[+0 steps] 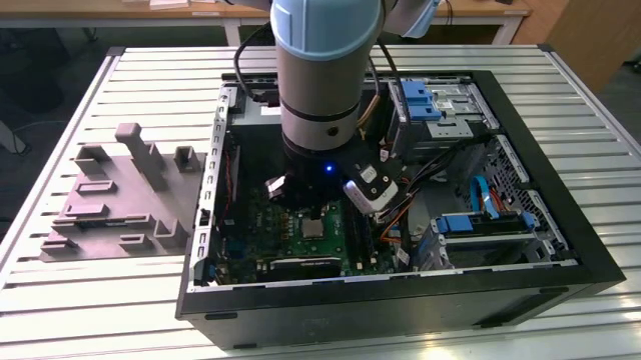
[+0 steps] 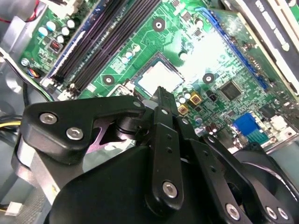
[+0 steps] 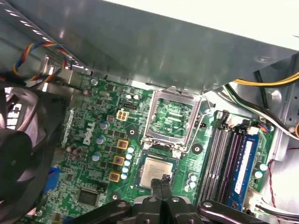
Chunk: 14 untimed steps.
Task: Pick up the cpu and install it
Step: 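Close the cpu cover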
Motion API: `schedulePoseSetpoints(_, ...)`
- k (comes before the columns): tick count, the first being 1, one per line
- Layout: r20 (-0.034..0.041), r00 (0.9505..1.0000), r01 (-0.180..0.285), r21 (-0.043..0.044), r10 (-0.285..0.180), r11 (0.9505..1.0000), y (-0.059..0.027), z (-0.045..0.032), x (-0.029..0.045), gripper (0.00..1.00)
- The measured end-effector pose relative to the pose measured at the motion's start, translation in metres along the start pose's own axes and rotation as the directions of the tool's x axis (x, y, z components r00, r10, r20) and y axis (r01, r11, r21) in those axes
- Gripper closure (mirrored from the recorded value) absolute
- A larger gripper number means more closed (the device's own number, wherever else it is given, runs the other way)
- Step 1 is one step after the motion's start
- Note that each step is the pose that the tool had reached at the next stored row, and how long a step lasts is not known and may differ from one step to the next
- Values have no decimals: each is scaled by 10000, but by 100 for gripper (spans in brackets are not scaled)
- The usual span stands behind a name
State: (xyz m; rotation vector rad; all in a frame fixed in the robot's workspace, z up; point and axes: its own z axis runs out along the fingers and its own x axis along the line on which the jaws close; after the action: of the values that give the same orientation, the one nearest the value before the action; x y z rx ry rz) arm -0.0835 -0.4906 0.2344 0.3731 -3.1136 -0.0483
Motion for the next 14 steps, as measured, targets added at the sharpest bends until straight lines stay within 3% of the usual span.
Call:
schedulePoseSetpoints(5, -1, 10000, 43, 0, -43, 10000, -4, 1, -36, 89)
schedulePoseSetpoints(8, -13, 9992, 395, 1, -395, 9992, -3, 0, -37, 89)
schedulePoseSetpoints(14, -47, 9891, 1470, 0, -1470, 9891, -3, 3, -37, 89)
